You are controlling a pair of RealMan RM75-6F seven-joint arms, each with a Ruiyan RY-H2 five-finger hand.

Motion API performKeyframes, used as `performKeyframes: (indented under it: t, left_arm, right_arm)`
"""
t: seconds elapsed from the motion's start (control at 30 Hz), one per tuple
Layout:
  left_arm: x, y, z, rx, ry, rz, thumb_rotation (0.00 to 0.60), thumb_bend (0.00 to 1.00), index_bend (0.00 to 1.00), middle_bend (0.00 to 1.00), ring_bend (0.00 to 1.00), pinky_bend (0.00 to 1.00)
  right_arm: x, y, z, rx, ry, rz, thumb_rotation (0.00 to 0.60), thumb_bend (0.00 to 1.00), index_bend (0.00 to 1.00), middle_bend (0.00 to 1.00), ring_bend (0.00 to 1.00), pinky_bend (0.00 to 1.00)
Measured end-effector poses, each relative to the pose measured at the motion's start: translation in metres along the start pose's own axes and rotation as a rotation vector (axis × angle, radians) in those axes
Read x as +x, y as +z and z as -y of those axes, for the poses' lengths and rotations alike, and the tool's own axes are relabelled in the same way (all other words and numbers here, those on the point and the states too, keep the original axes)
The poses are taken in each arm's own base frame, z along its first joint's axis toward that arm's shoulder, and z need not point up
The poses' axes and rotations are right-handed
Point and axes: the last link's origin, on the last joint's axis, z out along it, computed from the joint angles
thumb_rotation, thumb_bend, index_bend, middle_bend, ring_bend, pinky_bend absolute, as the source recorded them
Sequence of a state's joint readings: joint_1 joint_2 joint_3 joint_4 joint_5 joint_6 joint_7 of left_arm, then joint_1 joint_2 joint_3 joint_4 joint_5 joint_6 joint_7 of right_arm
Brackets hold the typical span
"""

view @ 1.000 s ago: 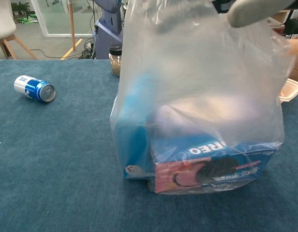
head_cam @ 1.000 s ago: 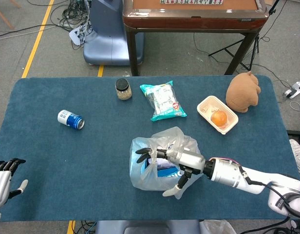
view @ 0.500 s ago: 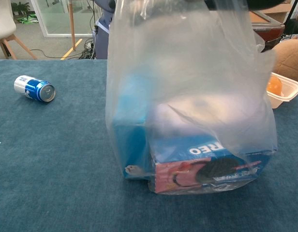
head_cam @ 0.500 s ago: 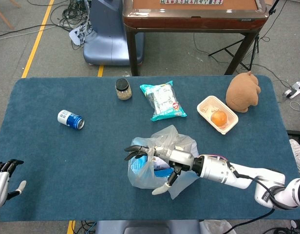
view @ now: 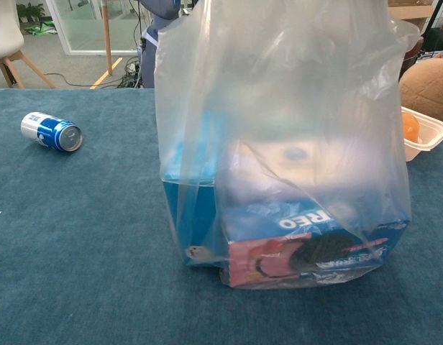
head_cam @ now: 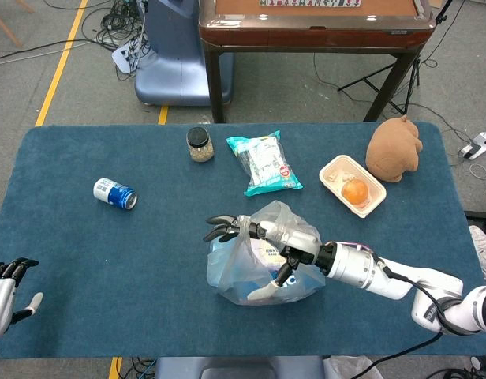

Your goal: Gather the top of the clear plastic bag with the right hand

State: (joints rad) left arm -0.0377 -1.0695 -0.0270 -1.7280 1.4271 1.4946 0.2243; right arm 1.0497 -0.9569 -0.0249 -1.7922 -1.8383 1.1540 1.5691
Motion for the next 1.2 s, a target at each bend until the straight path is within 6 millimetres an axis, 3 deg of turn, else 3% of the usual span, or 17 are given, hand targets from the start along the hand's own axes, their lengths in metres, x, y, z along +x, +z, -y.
performKeyframes:
  t: [0.67,0.97,1.2]
  left_arm:
    - [0.003,-0.002,-0.001,-0.002,-0.003,-0.01,0.6,0.25,0.28,0.25,0.29,0.16]
    - [0.003,-0.002,-0.001,-0.004,-0.004,-0.009,0.6,0.25,0.28,0.25,0.29,0.16]
    - [0.002,-0.003,0.001,0.003,-0.003,-0.005,0.6,0.25,0.28,0.25,0.29,0.16]
  right_arm:
    - [-0.011,0.035,-0.016,0.037,0.272,0.007,0.6,0.0,0.02,0.22,0.1,0.15]
    - [-0.007,0.046,-0.015,0.077,0.556,0.026,0.6,0.0,0.15,0.3,0.17,0.17]
    - [0.004,0.052,-0.016,0.095,0.786,0.047,0.6,0.0,0.32,0.42,0.29,0.3]
